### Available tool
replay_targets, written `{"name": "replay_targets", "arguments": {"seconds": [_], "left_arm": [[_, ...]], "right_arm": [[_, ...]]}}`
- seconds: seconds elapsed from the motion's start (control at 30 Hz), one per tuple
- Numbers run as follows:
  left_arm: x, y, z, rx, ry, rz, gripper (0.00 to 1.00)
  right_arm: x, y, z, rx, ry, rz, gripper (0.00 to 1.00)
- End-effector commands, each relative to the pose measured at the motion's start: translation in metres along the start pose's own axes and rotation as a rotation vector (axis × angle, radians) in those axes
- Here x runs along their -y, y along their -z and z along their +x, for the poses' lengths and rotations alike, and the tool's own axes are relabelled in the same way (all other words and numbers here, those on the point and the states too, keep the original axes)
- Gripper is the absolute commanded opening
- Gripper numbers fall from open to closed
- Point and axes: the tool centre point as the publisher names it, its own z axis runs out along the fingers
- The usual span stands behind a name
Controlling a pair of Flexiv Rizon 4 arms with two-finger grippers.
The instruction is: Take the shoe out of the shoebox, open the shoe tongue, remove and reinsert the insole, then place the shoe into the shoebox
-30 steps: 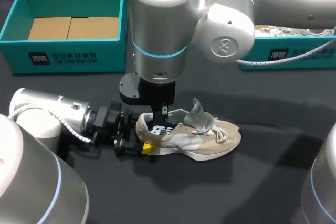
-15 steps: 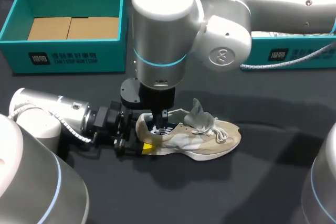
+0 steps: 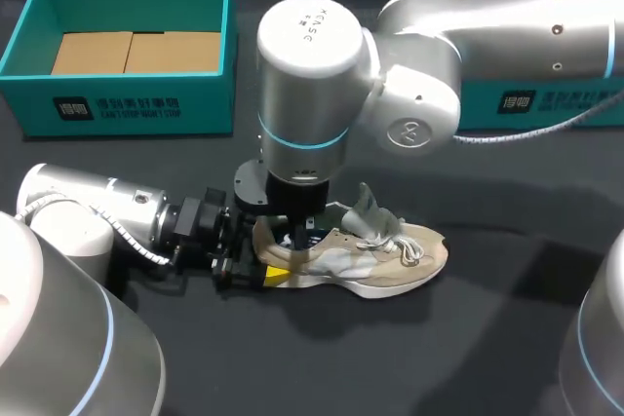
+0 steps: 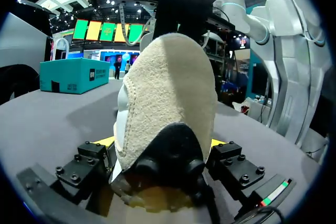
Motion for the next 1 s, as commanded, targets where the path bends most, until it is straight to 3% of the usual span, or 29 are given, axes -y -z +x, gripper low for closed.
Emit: {"name": "replay_targets", "arguments": {"seconds": [0.03, 0.43, 0.8, 0.83, 0.97, 1.0], "left_arm": [[-0.003, 0.0, 0.0, 0.002, 0.0, 0.001, 0.0], [-0.003, 0.0, 0.0, 0.002, 0.0, 0.001, 0.0], [-0.003, 0.0, 0.0, 0.002, 0.0, 0.001, 0.0], [-0.003, 0.0, 0.0, 0.002, 0.0, 0.001, 0.0], [-0.003, 0.0, 0.0, 0.002, 0.0, 0.001, 0.0], [-0.003, 0.0, 0.0, 0.002, 0.0, 0.001, 0.0]], "right_arm": [[0.012, -0.011, -0.004, 0.0, -0.022, -0.007, 0.0], [0.052, -0.008, -0.005, 0.036, -0.145, 0.025, 0.0], [0.066, -0.008, -0.007, 0.046, -0.178, 0.039, 0.0], [0.065, -0.008, -0.007, 0.046, -0.177, 0.04, 0.04], [0.066, -0.012, -0.009, 0.033, -0.174, 0.039, 0.33], [0.065, -0.013, -0.01, 0.028, -0.174, 0.037, 0.36]]}}
